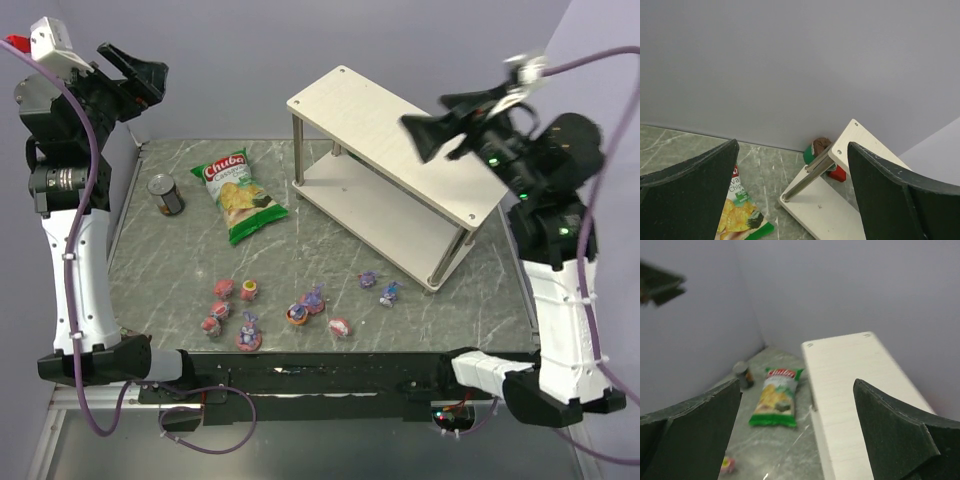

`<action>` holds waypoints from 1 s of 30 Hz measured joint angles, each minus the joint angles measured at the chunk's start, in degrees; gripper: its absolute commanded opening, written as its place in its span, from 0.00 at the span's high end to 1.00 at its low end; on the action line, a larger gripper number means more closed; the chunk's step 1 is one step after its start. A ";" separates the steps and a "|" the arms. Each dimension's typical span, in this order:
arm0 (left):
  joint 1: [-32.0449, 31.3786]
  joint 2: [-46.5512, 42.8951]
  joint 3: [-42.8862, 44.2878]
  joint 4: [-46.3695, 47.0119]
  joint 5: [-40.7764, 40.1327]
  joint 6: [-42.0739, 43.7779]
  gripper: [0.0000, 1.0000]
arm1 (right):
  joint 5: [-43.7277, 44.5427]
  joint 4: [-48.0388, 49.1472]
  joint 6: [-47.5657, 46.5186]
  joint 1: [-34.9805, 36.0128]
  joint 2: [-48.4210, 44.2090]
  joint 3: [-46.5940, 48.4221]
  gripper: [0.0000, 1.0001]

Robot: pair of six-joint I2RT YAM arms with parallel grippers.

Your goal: Place and organize the plastic toys onto the shelf

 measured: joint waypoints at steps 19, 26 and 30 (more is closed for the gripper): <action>0.94 -1.11 -14.03 3.10 -0.26 -6.69 0.04 | 15.41 -2.99 -15.28 49.22 10.08 -22.23 0.04; 0.96 -3.04 -19.71 4.35 3.21 -8.74 0.04 | 19.26 -5.35 -15.32 51.36 14.91 -29.51 0.12; 0.94 -3.28 -22.88 5.53 5.60 -9.79 0.04 | 19.74 -6.71 -15.52 51.60 17.18 -31.15 0.15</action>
